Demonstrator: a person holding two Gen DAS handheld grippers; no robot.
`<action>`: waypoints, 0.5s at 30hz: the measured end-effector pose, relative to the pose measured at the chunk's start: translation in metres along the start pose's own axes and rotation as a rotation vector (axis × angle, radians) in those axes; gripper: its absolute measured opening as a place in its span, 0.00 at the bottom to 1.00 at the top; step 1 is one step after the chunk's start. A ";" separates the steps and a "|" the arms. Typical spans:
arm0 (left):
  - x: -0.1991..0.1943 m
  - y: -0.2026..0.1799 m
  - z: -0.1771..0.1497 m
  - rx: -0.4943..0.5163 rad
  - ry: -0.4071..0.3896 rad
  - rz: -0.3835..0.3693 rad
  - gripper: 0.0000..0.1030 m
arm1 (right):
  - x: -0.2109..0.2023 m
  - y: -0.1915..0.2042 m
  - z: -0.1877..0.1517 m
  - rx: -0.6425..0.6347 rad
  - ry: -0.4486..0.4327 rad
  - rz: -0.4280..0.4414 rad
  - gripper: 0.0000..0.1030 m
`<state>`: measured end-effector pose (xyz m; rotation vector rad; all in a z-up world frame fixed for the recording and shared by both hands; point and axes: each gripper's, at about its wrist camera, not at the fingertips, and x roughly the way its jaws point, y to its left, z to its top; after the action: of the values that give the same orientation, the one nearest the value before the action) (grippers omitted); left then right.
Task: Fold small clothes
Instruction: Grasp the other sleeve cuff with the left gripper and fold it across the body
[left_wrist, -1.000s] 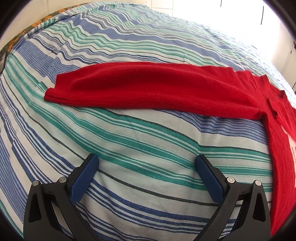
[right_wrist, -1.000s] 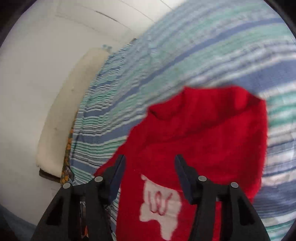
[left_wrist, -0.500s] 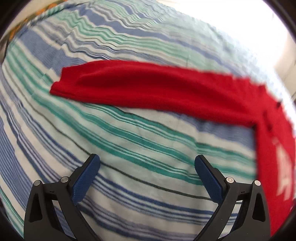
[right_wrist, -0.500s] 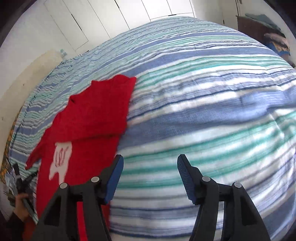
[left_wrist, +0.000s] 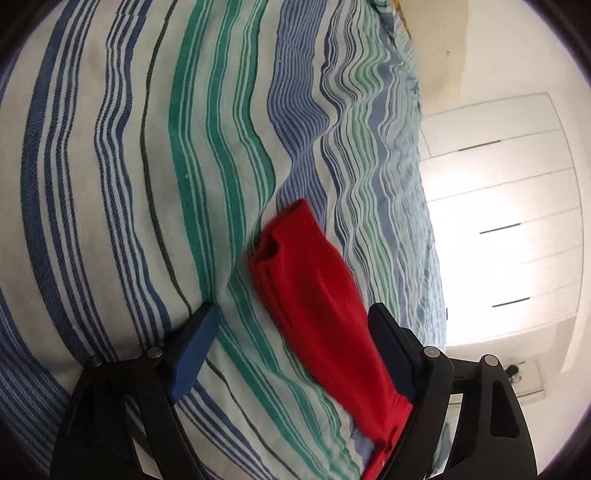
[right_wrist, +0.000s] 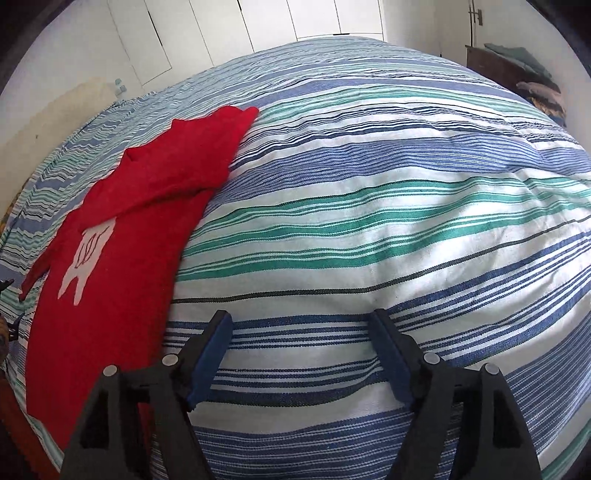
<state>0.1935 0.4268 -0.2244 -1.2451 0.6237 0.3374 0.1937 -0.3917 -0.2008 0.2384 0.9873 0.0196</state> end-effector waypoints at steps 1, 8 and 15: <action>0.003 -0.004 0.001 0.014 -0.011 0.006 0.79 | 0.001 0.000 0.000 0.000 -0.001 0.000 0.75; 0.022 -0.034 0.002 0.150 0.006 0.084 0.03 | 0.005 0.006 -0.002 -0.031 -0.008 -0.026 0.78; -0.012 -0.114 -0.035 0.451 -0.064 0.131 0.03 | 0.004 0.003 -0.001 -0.021 -0.014 -0.011 0.78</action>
<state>0.2389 0.3606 -0.1348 -0.7616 0.6832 0.3227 0.1950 -0.3883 -0.2038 0.2140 0.9740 0.0185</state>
